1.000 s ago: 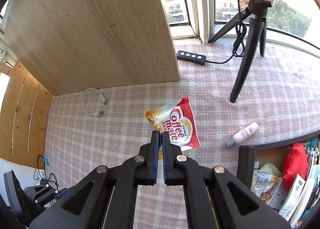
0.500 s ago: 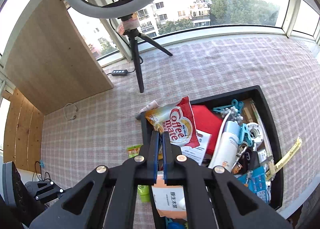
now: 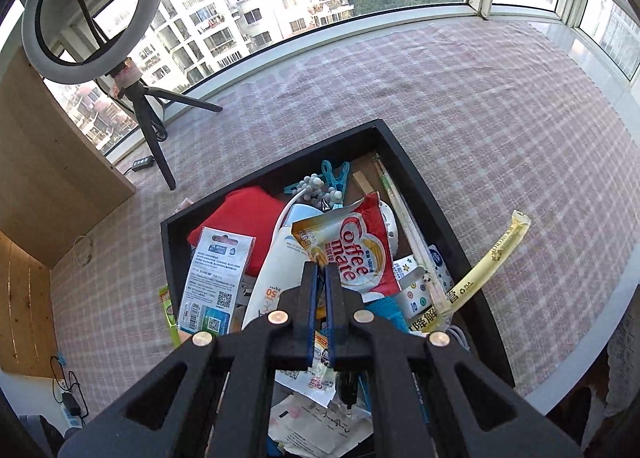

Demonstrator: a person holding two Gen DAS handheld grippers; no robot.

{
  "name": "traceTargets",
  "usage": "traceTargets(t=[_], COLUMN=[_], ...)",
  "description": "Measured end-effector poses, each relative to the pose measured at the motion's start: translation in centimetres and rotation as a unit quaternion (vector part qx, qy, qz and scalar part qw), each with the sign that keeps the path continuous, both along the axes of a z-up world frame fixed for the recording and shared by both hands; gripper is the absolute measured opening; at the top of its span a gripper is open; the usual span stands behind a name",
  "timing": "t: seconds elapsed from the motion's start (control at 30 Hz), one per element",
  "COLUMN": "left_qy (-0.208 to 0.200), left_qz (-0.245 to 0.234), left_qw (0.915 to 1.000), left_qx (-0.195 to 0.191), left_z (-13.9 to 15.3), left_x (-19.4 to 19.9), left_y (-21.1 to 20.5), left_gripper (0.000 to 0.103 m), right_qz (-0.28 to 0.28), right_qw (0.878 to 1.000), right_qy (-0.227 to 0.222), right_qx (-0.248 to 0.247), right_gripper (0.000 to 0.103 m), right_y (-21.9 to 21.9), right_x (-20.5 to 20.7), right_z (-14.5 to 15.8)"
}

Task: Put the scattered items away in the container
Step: 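Carry the clothespin and Coffee-mate sachet into the tray and open both grippers, then withdraw both grippers from the tray toward the blue clothespin and cable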

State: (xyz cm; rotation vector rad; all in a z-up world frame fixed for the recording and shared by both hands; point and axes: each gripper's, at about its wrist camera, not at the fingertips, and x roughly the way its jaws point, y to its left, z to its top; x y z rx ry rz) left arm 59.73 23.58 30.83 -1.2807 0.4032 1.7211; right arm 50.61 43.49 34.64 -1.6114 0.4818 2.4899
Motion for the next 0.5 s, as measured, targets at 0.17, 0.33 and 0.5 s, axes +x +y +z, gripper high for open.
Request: traceTargets(t=[0.17,0.33,0.5], left_qy=[0.011,0.018,0.019], left_qz=[0.005,0.015,0.030], left_qw=[0.9999,0.9997,0.9993], left_qx=[0.001,0.000,-0.002], left_z=[0.5,0.7,0.6], left_x=[-0.1,-0.5,-1.1], left_y=[0.1,-1.0,-2.2], left_gripper=[0.039,0.039,0.038], right_qz=[-0.018,-0.011,0.005], right_qw=[1.000,1.000,1.000], right_qy=[0.010,0.014,0.014], right_qx=[0.001,0.004,0.002], right_gripper=[0.043,0.043,0.043], right_y=[0.9,0.3,-1.1], right_x=[-0.2,-0.5,-1.0], right_z=[0.4,0.8,0.6])
